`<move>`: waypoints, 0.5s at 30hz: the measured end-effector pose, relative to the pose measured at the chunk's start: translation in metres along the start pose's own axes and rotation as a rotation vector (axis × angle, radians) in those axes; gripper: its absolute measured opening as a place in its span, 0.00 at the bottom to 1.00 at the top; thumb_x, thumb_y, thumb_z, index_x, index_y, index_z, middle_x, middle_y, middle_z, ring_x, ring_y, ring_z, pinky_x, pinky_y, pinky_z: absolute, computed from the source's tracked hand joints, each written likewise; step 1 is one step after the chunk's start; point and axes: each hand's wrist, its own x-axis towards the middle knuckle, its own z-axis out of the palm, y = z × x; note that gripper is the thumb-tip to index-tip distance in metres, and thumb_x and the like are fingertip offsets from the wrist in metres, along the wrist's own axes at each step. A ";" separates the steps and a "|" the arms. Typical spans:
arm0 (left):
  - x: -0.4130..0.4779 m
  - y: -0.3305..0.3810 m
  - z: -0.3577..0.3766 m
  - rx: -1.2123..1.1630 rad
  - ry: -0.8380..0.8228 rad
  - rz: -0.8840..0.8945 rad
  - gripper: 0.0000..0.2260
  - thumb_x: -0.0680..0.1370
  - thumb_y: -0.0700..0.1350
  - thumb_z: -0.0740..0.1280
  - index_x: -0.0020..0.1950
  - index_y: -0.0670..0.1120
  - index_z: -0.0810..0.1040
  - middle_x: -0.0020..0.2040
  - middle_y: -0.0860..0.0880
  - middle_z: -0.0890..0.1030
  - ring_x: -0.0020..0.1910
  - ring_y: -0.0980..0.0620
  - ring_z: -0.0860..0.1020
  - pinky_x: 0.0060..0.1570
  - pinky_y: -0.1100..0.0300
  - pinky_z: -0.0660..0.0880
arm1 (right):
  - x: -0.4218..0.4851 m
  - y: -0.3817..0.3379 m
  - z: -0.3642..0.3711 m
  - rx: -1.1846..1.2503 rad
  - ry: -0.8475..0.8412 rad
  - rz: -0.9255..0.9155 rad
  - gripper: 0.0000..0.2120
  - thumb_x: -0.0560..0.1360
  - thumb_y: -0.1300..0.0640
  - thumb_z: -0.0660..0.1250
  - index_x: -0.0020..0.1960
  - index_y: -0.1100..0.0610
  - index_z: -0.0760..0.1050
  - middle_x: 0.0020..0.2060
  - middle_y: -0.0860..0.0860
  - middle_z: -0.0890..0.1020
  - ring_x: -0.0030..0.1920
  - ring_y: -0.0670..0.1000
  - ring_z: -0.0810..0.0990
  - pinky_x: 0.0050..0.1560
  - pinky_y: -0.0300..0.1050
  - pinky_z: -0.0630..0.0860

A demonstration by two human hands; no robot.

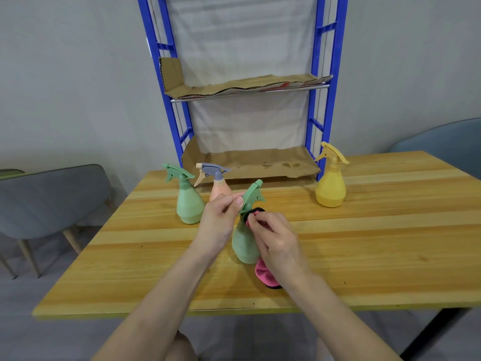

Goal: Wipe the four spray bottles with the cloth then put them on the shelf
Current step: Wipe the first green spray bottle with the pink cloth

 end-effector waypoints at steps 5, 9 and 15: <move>0.002 0.000 -0.001 0.016 -0.016 0.018 0.13 0.86 0.43 0.62 0.64 0.53 0.84 0.60 0.54 0.85 0.63 0.55 0.81 0.67 0.49 0.77 | 0.002 -0.001 -0.001 0.017 -0.005 -0.002 0.13 0.80 0.65 0.71 0.65 0.61 0.82 0.55 0.55 0.82 0.51 0.56 0.79 0.46 0.49 0.80; 0.005 -0.001 -0.004 0.101 -0.034 0.041 0.13 0.85 0.49 0.62 0.67 0.54 0.83 0.60 0.53 0.85 0.63 0.53 0.80 0.67 0.47 0.76 | 0.004 -0.002 -0.002 0.101 0.002 0.088 0.13 0.80 0.66 0.71 0.64 0.60 0.83 0.55 0.53 0.81 0.54 0.53 0.79 0.52 0.45 0.79; 0.013 -0.001 -0.007 0.255 -0.051 0.074 0.13 0.85 0.48 0.63 0.61 0.64 0.83 0.58 0.48 0.84 0.62 0.50 0.78 0.66 0.47 0.75 | 0.012 -0.005 -0.009 0.260 0.015 0.327 0.11 0.80 0.64 0.71 0.61 0.57 0.84 0.51 0.48 0.83 0.51 0.45 0.82 0.50 0.42 0.80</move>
